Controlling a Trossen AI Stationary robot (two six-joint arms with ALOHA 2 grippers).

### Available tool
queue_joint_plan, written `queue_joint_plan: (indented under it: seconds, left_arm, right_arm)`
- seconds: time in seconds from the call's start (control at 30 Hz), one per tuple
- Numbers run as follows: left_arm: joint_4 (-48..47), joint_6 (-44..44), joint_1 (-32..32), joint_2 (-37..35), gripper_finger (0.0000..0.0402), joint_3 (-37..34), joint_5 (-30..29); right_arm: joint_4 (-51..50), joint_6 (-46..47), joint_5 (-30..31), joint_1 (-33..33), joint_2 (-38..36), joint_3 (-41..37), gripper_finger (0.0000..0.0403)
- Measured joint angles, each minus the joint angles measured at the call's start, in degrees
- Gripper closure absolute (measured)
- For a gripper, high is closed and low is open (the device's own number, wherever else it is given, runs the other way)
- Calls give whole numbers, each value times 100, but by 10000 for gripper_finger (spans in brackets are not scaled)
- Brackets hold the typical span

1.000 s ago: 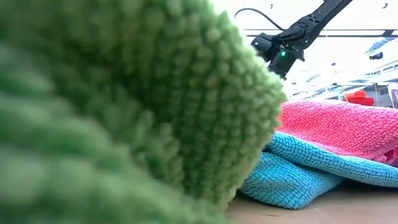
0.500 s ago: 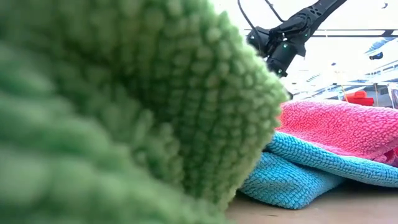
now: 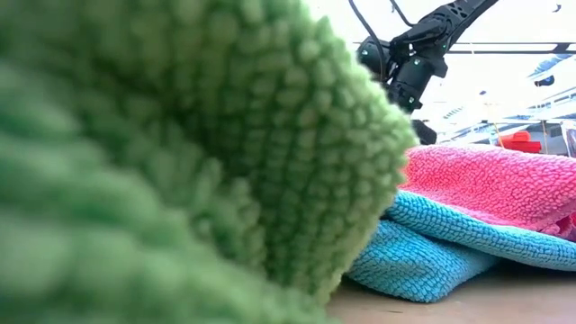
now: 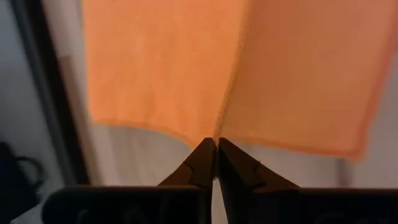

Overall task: Fold microfiber towels
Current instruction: Fold the orange towel

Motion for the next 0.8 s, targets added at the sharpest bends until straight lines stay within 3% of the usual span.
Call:
queue_joint_plan:
  seconds: [0.2,0.8]
  left_arm:
    - [-128,-295,-29,0,392,2,492]
    - [-397,-449,-357,50,382,7,547]
  right_arm:
    - [-103,67,-251,35,0,0,398]
    - [64,208,-278,524,57,-430,398]
